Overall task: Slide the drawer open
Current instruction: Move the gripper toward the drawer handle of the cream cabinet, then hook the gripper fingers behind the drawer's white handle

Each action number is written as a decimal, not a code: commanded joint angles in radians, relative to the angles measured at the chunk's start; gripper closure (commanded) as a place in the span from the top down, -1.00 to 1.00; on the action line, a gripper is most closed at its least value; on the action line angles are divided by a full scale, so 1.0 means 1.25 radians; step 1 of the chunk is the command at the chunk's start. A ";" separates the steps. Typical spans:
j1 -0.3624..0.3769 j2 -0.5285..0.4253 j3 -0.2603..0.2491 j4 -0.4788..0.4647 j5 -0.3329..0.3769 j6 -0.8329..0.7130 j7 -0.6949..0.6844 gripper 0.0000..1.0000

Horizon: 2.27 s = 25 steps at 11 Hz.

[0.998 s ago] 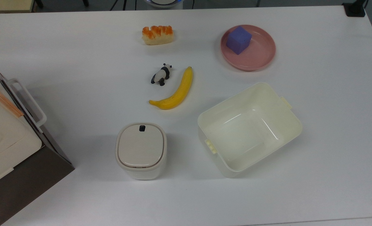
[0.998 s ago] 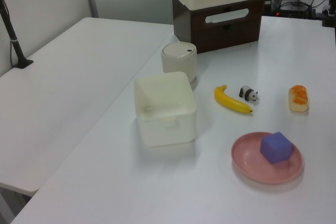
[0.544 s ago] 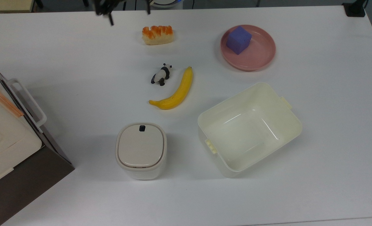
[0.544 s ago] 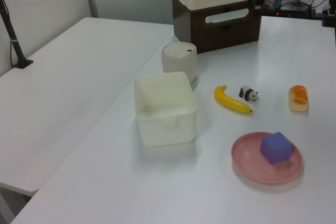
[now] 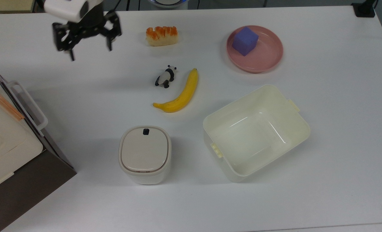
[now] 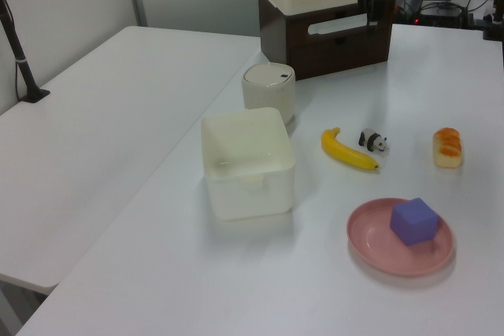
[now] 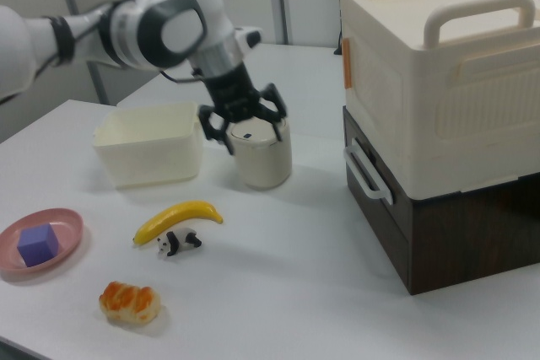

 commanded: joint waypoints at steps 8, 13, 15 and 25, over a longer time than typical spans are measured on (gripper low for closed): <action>-0.114 0.177 0.003 -0.021 -0.230 0.384 -0.027 0.97; -0.127 0.191 0.003 -0.006 -0.248 0.438 -0.027 0.92; -0.129 0.192 0.003 -0.002 -0.265 0.440 -0.027 0.83; -0.137 0.229 0.003 0.038 -0.307 0.442 -0.027 -0.65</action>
